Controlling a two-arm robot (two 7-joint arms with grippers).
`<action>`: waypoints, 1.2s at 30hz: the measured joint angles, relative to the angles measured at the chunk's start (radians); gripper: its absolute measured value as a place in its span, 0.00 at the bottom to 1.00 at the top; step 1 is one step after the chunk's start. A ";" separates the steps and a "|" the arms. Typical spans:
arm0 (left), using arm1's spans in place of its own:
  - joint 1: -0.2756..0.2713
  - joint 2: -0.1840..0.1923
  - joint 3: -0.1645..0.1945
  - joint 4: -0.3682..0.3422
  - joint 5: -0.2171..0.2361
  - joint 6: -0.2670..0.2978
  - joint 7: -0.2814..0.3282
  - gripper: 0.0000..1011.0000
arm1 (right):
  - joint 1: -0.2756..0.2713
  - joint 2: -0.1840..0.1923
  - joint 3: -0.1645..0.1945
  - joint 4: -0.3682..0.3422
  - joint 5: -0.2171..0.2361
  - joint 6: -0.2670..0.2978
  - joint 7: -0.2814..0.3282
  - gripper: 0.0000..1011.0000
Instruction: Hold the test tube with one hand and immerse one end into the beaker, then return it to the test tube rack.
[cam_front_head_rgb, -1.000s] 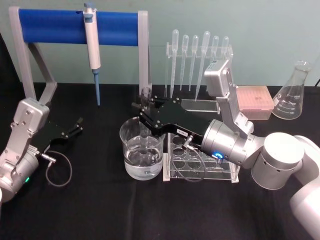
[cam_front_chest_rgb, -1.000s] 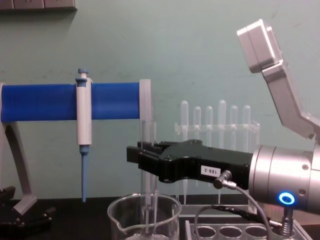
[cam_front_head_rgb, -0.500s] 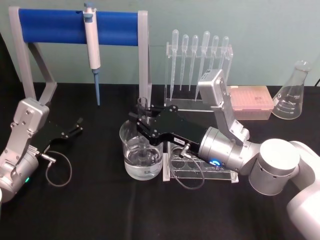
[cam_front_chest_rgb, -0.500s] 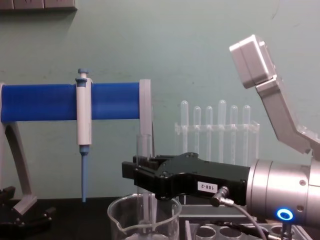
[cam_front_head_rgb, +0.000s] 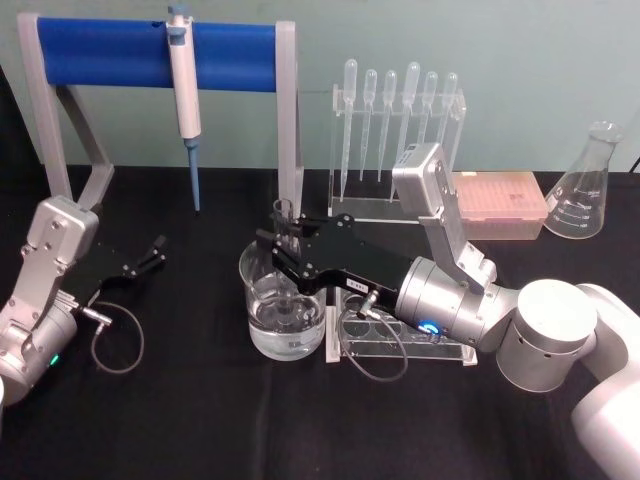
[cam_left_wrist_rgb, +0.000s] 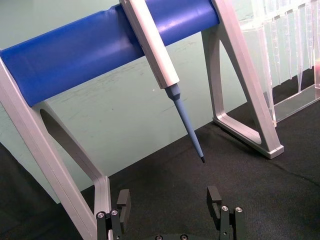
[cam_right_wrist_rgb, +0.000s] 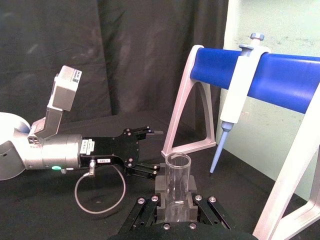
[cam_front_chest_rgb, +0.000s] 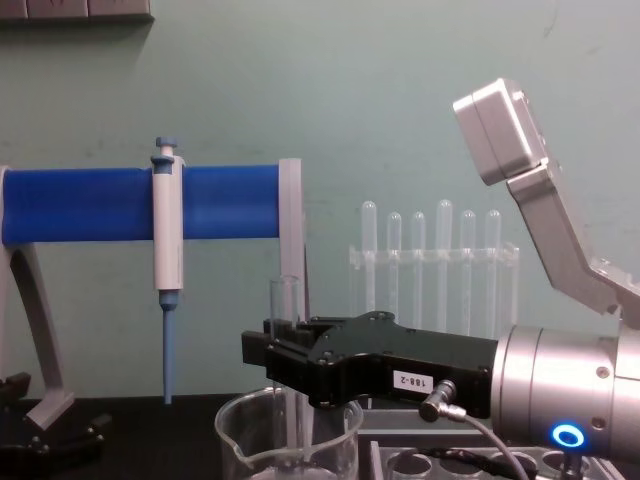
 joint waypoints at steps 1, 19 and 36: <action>0.000 0.000 0.000 0.000 0.000 0.000 0.000 0.99 | 0.000 0.000 0.000 0.000 0.000 0.000 0.000 0.22; 0.000 0.000 0.000 0.000 0.000 0.000 0.000 0.99 | 0.001 0.001 0.000 -0.001 0.001 0.000 -0.001 0.22; 0.000 0.000 0.000 0.000 0.000 0.000 0.000 0.99 | 0.001 0.001 0.000 -0.001 0.002 0.000 -0.001 0.22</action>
